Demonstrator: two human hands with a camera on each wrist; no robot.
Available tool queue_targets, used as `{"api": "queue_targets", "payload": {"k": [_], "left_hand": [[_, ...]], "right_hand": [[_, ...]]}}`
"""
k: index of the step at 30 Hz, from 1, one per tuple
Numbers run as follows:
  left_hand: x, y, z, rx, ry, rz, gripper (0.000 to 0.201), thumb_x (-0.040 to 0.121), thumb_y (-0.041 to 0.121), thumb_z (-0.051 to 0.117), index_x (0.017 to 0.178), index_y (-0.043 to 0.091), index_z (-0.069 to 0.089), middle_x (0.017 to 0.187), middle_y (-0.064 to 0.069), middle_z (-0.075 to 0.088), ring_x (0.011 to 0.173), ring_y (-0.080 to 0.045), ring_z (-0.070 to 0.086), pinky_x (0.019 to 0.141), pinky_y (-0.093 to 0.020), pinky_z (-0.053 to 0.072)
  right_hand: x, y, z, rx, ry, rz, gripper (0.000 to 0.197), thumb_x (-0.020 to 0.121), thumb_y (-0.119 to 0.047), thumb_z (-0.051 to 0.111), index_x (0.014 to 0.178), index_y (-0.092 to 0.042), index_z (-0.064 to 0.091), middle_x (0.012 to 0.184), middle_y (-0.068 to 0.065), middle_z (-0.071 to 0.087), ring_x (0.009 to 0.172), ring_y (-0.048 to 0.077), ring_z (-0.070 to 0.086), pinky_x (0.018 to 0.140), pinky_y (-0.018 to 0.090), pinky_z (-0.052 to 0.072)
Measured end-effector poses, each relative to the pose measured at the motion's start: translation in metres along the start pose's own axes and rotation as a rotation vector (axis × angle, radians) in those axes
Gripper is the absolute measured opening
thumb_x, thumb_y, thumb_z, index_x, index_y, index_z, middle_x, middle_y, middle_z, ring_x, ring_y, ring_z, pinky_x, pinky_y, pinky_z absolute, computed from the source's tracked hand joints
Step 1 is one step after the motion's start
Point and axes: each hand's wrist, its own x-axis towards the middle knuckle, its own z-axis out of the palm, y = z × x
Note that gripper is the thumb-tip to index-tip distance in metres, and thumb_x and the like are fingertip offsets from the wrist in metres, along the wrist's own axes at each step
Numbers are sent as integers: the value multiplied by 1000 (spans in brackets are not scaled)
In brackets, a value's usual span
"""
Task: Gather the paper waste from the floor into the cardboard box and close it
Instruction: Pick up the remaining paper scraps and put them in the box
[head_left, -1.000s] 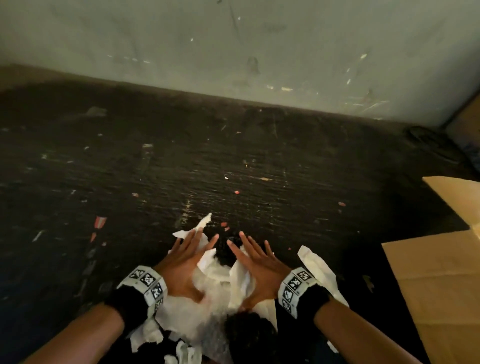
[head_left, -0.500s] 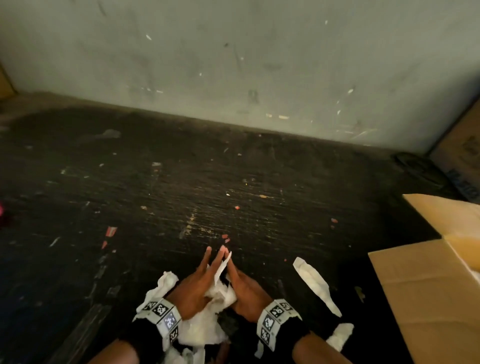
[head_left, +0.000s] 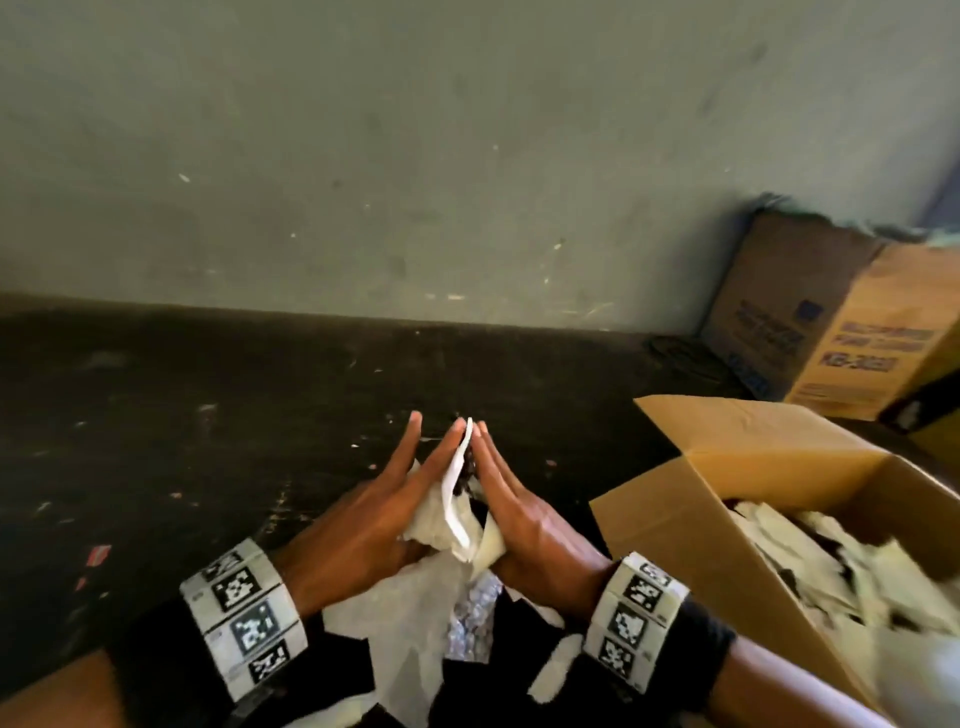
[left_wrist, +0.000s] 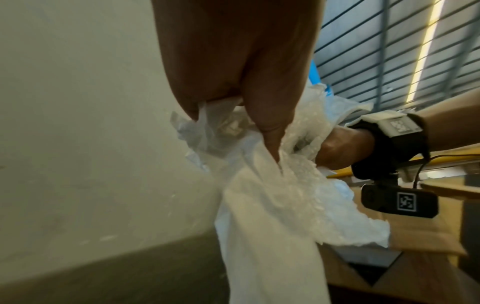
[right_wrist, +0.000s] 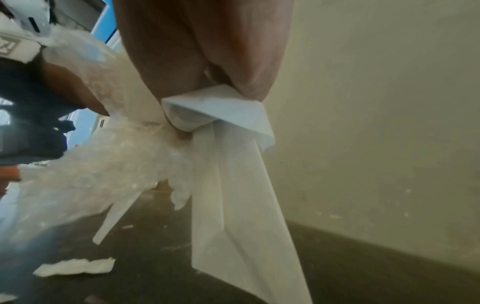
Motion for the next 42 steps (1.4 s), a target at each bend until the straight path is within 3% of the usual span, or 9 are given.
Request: {"api": "queue_targets", "payload": {"k": [3,6,9,18,21,26,31,39,42], "left_hand": [[46,54,-1,79,-10,41,93,74,73,48,117,66,-34,141,28,-37,144,-20,-1,116,-45,22],[95,116,6,130,-74,60,100,74,67,55,126,47,-27,150,3,-32,144,-24,0,116,-41,19],[141,172,31,35,-8,123,106,77,50,67,130,51,-25,153,-1,-30,143,-25,15,111,-39,30],[254,296,142,8,-114,154,109,79,43,68,130,56,-27,157,-5,8,129,-31,43,102,-50,42],[262,303,167,97,-339,101,114,73,53,69,135,48,-27,154,-3,20,134,-28,36,107,-51,34],[253,299,180,174,-680,86,104,77,53,66,141,45,-16,158,8,6,143,-17,14,114,-38,21],[238,304,160,152,-600,146,89,83,51,59,143,46,-8,156,8,19,137,-13,29,109,-37,32],[140,244,82,-5,-270,58,79,81,58,55,141,53,5,135,13,46,112,3,50,92,-30,50],[80,187,64,-72,-213,-78,75,83,49,59,139,54,11,130,18,48,108,7,52,91,-23,50]], "right_hand": [[-34,14,-56,-7,78,-9,117,80,-29,74,147,-25,-22,159,-4,-19,140,0,2,113,18,21],[-72,39,-108,-71,153,-12,115,79,-28,75,150,-16,-14,160,1,-12,141,1,6,113,12,19],[-112,76,-159,-161,226,16,108,80,-20,74,151,-11,-7,161,5,-4,145,7,6,109,3,16],[-220,225,-253,-79,159,304,103,74,-56,71,151,-31,9,159,-8,16,146,9,19,118,33,26],[-249,254,-258,-303,-20,437,111,66,-42,82,151,-25,13,154,-12,25,139,5,27,111,18,19],[-275,274,-260,-303,-393,672,105,67,-18,83,150,-20,20,150,-6,34,138,17,36,106,20,28],[-263,263,-269,-249,-300,638,80,79,-15,71,146,-27,29,142,4,48,122,26,54,104,40,44],[-186,152,-235,-272,-213,186,64,88,-27,65,145,-25,34,142,-6,46,129,11,42,105,17,29],[-148,109,-196,-233,-278,79,67,89,-31,63,146,-31,28,148,-4,40,134,12,38,110,28,32]]}}
